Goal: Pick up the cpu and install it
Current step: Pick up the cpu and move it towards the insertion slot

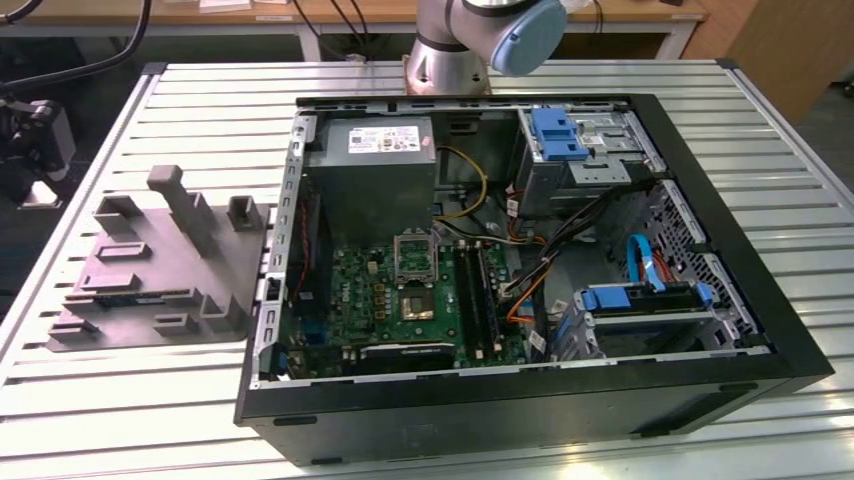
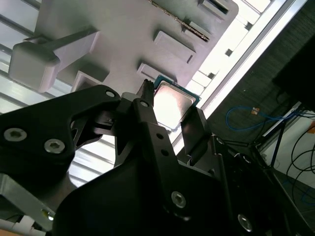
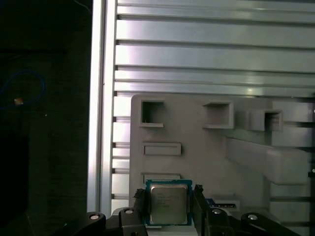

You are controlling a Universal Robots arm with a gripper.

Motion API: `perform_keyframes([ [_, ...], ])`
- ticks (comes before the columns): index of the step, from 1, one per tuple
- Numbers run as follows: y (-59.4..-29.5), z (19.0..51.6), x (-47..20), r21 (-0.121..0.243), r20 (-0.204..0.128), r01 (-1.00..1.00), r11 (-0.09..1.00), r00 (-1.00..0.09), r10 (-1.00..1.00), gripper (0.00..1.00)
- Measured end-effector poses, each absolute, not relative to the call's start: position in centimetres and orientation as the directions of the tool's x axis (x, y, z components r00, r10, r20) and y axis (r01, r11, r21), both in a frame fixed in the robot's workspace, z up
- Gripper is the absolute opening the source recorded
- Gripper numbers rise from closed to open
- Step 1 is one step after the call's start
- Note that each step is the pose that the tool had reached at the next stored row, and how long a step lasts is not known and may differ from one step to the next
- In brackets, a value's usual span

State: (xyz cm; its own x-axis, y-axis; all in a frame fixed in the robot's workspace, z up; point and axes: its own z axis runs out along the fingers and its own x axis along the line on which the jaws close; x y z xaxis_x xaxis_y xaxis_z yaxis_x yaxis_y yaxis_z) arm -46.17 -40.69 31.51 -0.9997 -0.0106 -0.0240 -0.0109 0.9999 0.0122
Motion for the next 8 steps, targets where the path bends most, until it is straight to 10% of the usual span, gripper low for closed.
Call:
perform_keyframes([
  [8,-40.69,31.85,-46.17,0.012,-0.024,-0.011,1.0,-1.0,-0.011,0.47],
])
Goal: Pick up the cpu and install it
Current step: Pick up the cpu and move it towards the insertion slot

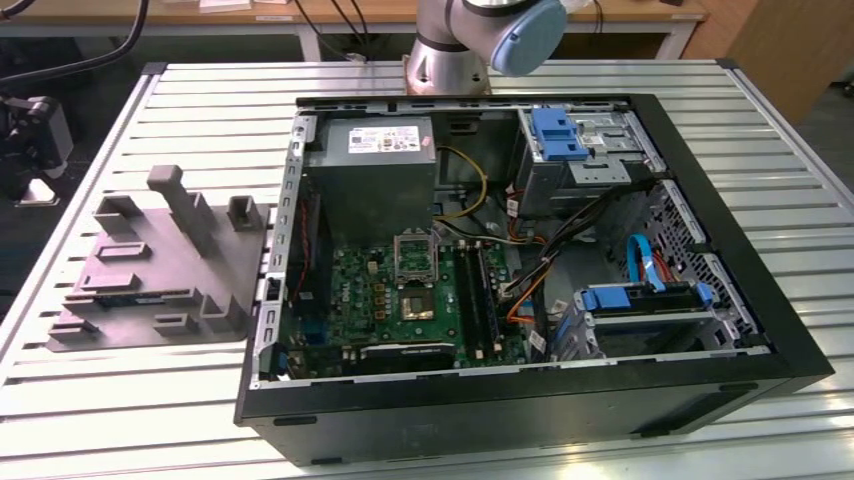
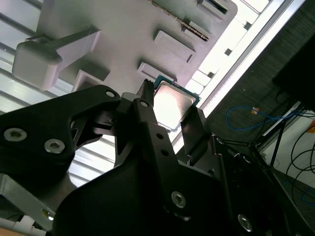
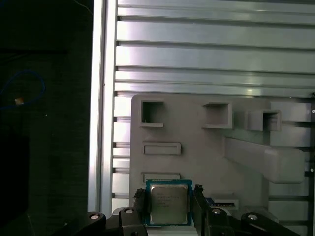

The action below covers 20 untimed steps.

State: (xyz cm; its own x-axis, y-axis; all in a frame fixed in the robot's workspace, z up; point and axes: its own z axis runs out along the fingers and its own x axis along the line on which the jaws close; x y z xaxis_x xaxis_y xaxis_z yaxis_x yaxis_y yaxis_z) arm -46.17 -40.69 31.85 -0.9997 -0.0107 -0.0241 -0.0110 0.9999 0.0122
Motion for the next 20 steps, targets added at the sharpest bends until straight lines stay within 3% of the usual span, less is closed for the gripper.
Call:
perform_keyframes([
  [20,-40.69,32.37,-46.17,0.012,-0.024,-0.011,1.0,-1.0,-0.011,0.47],
])
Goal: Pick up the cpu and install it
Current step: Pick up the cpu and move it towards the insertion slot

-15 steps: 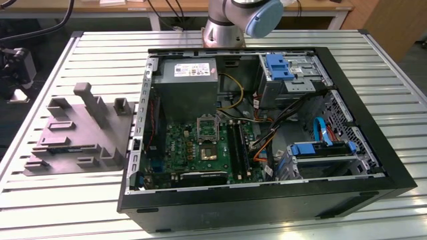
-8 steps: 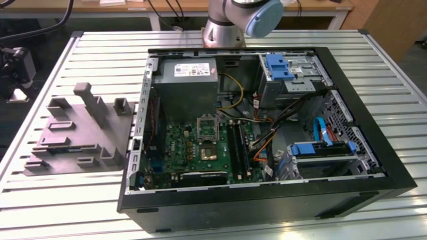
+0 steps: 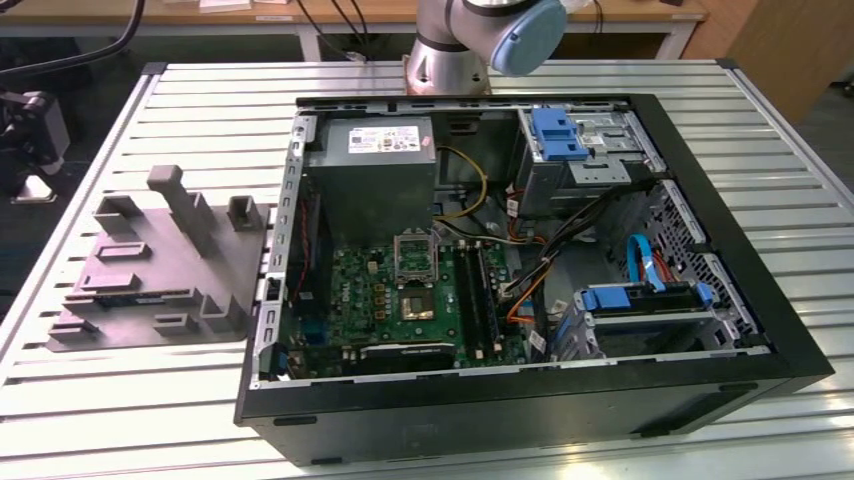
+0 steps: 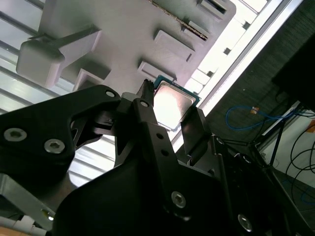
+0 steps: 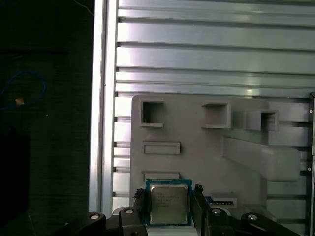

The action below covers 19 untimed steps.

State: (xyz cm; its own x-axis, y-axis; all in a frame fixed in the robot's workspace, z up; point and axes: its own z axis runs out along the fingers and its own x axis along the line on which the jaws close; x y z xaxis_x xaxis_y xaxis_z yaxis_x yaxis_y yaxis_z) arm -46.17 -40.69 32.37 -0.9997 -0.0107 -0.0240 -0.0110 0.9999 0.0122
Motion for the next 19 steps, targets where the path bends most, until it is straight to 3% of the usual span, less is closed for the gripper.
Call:
perform_keyframes([
  [19,-40.69,33.08,-46.17,0.012,-0.024,-0.011,1.0,-1.0,-0.011,0.47],
])
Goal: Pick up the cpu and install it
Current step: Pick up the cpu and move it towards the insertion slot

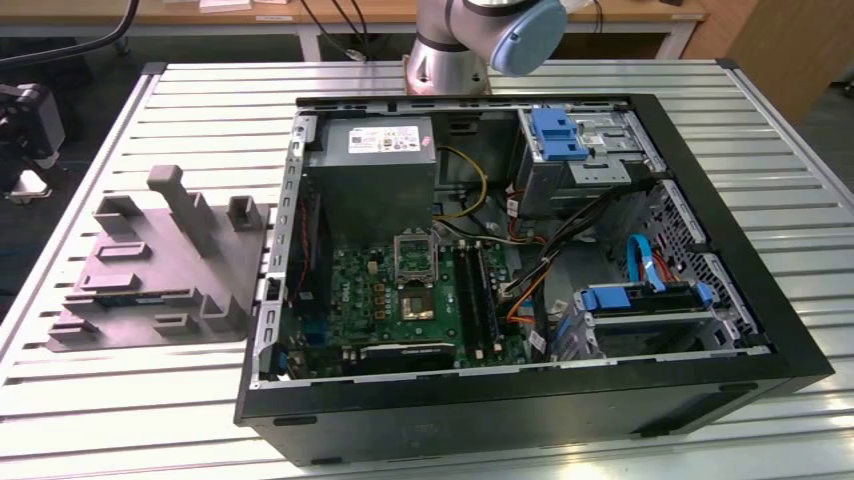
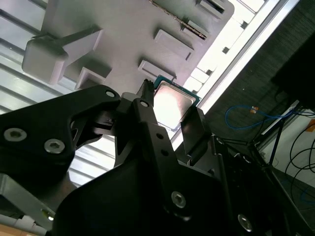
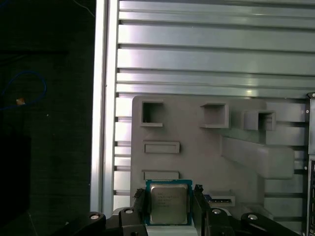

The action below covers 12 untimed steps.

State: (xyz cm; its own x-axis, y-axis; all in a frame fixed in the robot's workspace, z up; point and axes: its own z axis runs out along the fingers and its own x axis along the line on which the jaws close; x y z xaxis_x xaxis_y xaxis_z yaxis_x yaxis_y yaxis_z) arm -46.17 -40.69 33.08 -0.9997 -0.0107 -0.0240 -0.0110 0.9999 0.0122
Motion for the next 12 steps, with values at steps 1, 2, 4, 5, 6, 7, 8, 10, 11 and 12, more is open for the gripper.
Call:
perform_keyframes([
  [1,-40.69,33.09,-46.17,0.012,-0.024,-0.011,1.0,-1.0,-0.011,0.47],
  [2,-40.69,33.13,-46.18,0.012,-0.024,-0.011,1.0,-1.0,-0.011,0.47],
  [4,-40.69,33.25,-46.17,0.012,-0.024,-0.011,1.0,-1.0,-0.011,0.47],
  [5,-40.69,33.29,-46.17,0.012,-0.024,-0.011,1.0,-1.0,-0.011,0.47],
  [6,-40.69,33.35,-46.18,0.012,-0.024,-0.011,1.0,-1.0,-0.011,0.47],
  [7,-40.69,33.41,-46.17,0.012,-0.024,-0.011,1.0,-1.0,-0.011,0.47],
  [8,-40.69,33.47,-46.17,0.012,-0.024,-0.011,1.0,-1.0,-0.011,0.47],
  [10,-40.69,33.53,-46.18,0.012,-0.024,-0.011,1.0,-1.0,-0.011,0.47],
  [11,-40.69,33.56,-46.17,0.012,-0.024,-0.011,1.0,-1.0,-0.011,0.47],
  [12,-40.69,33.58,-46.17,0.012,-0.024,-0.011,1.0,-1.0,-0.011,0.47],
])
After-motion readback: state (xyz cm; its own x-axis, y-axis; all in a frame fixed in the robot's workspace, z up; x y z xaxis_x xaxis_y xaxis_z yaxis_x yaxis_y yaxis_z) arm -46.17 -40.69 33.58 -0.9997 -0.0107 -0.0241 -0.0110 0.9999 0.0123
